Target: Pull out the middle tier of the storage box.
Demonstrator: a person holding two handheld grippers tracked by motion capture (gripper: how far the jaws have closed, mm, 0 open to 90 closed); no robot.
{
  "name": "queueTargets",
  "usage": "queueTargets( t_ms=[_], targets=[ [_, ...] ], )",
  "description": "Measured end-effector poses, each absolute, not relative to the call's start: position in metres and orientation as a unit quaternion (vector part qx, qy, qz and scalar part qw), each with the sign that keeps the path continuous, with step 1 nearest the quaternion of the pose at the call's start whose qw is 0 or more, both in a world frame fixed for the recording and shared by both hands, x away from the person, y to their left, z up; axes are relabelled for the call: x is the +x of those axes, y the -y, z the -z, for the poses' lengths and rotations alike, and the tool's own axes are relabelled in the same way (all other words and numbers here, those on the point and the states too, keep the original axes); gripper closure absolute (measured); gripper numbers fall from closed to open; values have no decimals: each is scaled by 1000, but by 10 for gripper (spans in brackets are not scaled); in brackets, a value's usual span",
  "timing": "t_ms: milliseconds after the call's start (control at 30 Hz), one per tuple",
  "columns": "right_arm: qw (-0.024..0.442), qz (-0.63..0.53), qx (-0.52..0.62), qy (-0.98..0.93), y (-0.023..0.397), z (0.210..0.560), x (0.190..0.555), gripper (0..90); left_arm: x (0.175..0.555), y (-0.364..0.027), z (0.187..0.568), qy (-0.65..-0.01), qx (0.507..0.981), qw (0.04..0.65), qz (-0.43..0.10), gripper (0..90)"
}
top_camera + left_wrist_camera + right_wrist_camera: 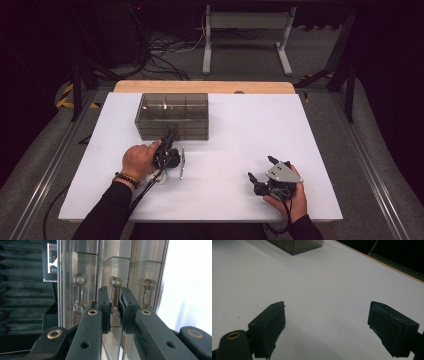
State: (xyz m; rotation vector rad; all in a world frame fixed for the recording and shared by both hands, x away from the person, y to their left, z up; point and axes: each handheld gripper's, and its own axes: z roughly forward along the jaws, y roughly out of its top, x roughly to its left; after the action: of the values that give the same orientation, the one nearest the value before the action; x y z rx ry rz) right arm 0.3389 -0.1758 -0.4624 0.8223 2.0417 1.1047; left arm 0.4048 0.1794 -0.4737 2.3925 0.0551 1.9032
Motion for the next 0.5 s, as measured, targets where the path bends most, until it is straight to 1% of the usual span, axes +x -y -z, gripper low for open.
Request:
queueTargets(
  t_ms=[300,367,433,467,500],
  targets=[
    [333,-423,315,-782,176,462,339,152,395,-181,473,-9,785,45,-618,808],
    [333,-423,315,-781,176,462,339,152,394,-182,474,-14,783,52,-619,807],
    [333,-423,317,-781,176,462,339,152,393,-184,471,-22,793,64,-606,803],
    [333,-422,317,-781,176,462,339,152,393,-187,469,-25,796,79,-600,802],
    [333,-422,317,-781,176,462,339,152,393,-187,469,-25,796,79,-600,801]
  ],
)
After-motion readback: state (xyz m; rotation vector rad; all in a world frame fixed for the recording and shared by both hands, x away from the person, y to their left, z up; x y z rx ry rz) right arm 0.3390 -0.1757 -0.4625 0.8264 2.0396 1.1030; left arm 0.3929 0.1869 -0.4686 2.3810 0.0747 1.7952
